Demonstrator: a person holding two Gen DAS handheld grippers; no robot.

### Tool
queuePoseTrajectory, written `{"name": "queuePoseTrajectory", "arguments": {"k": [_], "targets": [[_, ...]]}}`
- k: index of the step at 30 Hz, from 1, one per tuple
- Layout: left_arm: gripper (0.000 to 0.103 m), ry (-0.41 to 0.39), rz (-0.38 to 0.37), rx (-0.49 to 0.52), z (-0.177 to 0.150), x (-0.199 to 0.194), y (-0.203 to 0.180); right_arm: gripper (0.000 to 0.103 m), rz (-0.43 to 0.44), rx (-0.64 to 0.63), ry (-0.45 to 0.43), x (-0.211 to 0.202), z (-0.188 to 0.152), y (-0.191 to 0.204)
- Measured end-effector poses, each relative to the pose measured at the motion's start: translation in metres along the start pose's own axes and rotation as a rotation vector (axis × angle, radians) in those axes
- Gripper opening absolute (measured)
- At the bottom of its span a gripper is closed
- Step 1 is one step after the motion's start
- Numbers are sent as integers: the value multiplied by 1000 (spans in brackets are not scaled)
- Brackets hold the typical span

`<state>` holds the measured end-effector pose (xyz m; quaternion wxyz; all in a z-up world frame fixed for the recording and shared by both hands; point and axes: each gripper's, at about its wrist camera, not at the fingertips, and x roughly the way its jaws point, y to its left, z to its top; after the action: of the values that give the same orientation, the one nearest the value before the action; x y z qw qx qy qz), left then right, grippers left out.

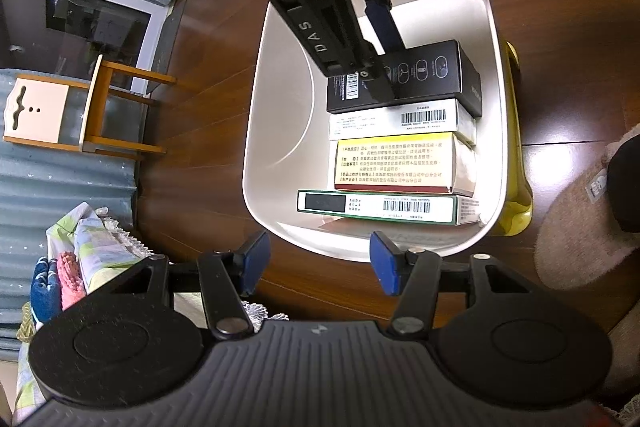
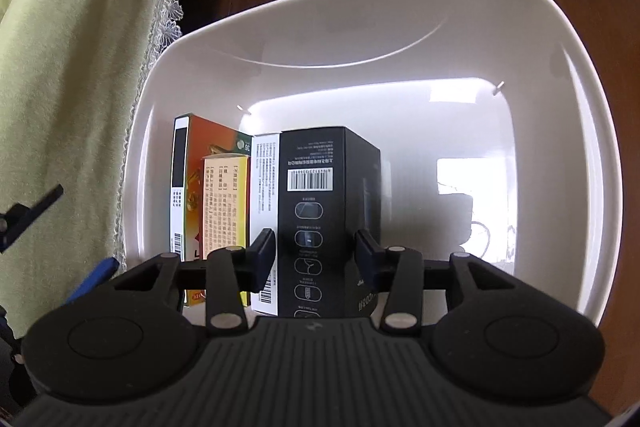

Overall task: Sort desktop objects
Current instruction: 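Lower the FLYCO box into the bin beside the medicine boxes, then open the right gripper to release the FLYCO box in the bin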

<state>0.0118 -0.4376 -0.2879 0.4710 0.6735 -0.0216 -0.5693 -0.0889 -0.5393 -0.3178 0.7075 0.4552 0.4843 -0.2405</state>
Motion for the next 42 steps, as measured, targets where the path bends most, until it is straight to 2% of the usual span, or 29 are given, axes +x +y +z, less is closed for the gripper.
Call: {"name": "queuePoseTrajectory", "arguments": {"k": [13, 15, 21, 30, 38, 42], "targets": [[59, -2, -5, -4, -2, -1, -2, 40, -12, -19, 45, 2, -11, 3], [59, 0, -6, -6, -2, -1, -2, 34, -15, -17, 38, 3, -12, 3], [59, 6, -8, -6, -1, -1, -3, 31, -26, -37, 1, 4, -8, 7], [59, 9, -4, -9, -1, -1, -3, 32, -25, -31, 28, 2, -8, 4], [59, 13, -1, -17, -8, 0, -1, 32, -44, -46, 4, -10, -12, 4], [59, 17, -2, -21, -10, -1, -2, 37, -73, -82, -12, -18, -12, 8]]}}
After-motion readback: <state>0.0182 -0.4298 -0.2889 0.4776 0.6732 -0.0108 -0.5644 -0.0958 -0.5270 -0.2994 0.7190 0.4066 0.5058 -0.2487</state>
